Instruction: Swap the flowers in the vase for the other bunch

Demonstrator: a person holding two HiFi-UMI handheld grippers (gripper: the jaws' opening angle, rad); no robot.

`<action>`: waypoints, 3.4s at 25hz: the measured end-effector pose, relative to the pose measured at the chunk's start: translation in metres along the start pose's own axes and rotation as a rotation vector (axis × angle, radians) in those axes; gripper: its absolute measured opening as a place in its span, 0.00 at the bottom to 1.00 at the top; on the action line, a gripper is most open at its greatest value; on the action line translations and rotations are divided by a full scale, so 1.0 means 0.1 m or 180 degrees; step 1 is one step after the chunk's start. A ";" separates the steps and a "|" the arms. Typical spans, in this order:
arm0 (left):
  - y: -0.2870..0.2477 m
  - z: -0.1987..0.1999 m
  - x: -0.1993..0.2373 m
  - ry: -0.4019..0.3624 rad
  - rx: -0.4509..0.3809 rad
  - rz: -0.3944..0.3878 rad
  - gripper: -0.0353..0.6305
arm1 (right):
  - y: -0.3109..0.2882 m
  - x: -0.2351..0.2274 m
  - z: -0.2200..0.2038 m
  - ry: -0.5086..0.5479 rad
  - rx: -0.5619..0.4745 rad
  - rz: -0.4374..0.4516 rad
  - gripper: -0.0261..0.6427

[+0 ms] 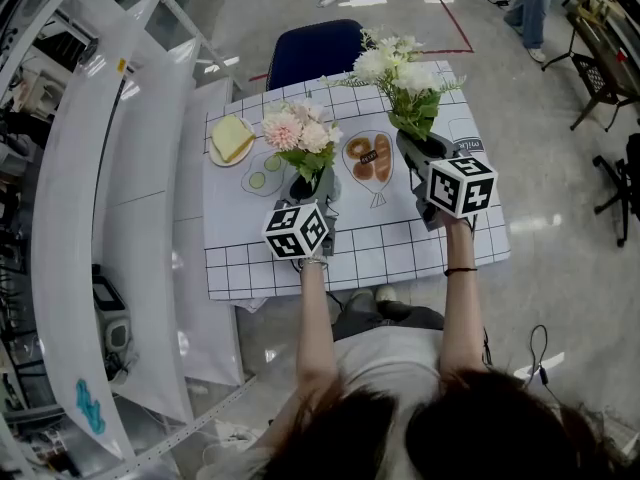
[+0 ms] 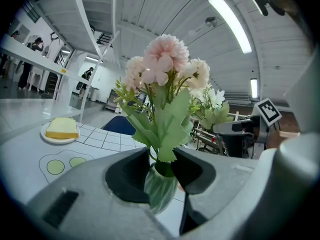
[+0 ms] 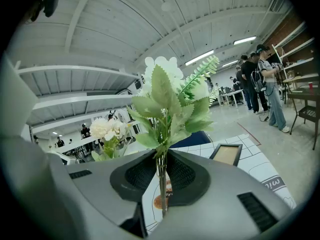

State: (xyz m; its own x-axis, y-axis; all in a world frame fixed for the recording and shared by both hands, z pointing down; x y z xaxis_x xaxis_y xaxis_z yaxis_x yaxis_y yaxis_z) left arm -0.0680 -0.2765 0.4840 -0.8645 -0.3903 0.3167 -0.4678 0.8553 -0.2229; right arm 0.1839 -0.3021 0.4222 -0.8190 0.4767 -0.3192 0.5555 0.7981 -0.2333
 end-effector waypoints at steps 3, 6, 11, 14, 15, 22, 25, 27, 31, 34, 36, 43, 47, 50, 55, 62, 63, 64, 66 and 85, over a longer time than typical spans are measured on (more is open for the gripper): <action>0.00 0.01 0.00 0.0005 0.0003 -0.0005 0.25 | 0.00 0.01 0.00 -0.0004 -0.0003 -0.0001 0.12; 0.01 0.02 0.00 0.0005 0.0000 -0.0007 0.24 | 0.01 0.02 0.01 -0.0010 -0.0009 -0.0008 0.12; 0.02 0.04 0.00 -0.0010 0.0007 -0.0005 0.22 | 0.01 0.04 0.01 -0.0009 -0.0010 -0.0011 0.12; 0.04 0.06 -0.01 -0.0019 -0.0006 -0.0011 0.22 | 0.01 0.06 0.01 -0.0013 -0.0013 -0.0014 0.12; 0.04 0.08 -0.01 -0.0021 -0.0013 -0.0015 0.21 | 0.02 0.06 0.02 -0.0017 -0.0017 -0.0015 0.12; 0.08 0.19 -0.03 -0.0024 -0.0071 -0.0056 0.20 | 0.04 0.09 0.02 -0.0061 -0.0052 -0.0024 0.12; 0.10 0.27 -0.03 -0.0007 -0.0121 -0.0066 0.20 | 0.06 0.11 0.03 -0.0072 -0.0069 -0.0025 0.12; 0.11 0.31 -0.04 0.0009 -0.0148 -0.0083 0.20 | 0.06 0.12 0.03 -0.0078 -0.0084 -0.0029 0.12; 0.13 0.36 -0.05 0.0005 -0.0174 -0.0120 0.19 | 0.09 0.14 0.04 -0.0085 -0.0118 -0.0043 0.12; 0.14 0.40 -0.07 0.0001 -0.0190 -0.0145 0.19 | 0.11 0.15 0.04 -0.0091 -0.0137 -0.0051 0.12; 0.16 0.43 -0.08 -0.0008 -0.0195 -0.0152 0.19 | 0.12 0.17 0.05 -0.0092 -0.0148 -0.0058 0.12; 0.21 0.52 -0.10 -0.0034 -0.0231 -0.0185 0.19 | 0.16 0.20 0.06 -0.0109 -0.0193 -0.0073 0.12; 0.24 0.61 -0.11 -0.0014 -0.0299 -0.0206 0.19 | 0.17 0.23 0.08 -0.0111 -0.0221 -0.0068 0.12; 0.27 0.67 -0.13 -0.0034 -0.0333 -0.0224 0.19 | 0.17 0.25 0.10 -0.0108 -0.0236 -0.0065 0.12; 0.30 0.75 -0.13 -0.0039 -0.0396 -0.0251 0.19 | 0.15 0.30 0.12 -0.0106 -0.0266 -0.0055 0.12; 0.34 0.80 -0.10 -0.0014 -0.0463 -0.0269 0.19 | 0.14 0.34 0.14 -0.0099 -0.0281 -0.0064 0.12; 0.34 0.81 -0.10 -0.0014 -0.0468 -0.0271 0.19 | 0.15 0.34 0.14 -0.0102 -0.0285 -0.0067 0.12; 0.35 0.81 -0.10 -0.0015 -0.0472 -0.0273 0.19 | 0.15 0.34 0.14 -0.0107 -0.0288 -0.0069 0.12; 0.36 0.83 -0.10 -0.0018 -0.0478 -0.0274 0.19 | 0.15 0.34 0.14 -0.0116 -0.0292 -0.0074 0.12; 0.61 1.07 -0.02 -0.0159 -0.0673 -0.0166 0.19 | 0.04 0.46 0.14 -0.0137 -0.0300 0.0018 0.12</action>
State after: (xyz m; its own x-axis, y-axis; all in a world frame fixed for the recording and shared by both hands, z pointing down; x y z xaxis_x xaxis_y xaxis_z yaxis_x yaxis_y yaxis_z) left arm -0.1148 -0.2597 0.3716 -0.8506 -0.4479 0.2755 -0.4678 0.8838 -0.0074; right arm 0.1507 -0.2818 0.3940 -0.8078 0.4667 -0.3600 0.5425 0.8275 -0.1447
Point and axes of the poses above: the fingertips, and each gripper's own axes: y backward along the fingers, x to its left, z out of its top, the point moved 8 cm from there along y, backward along the fingers
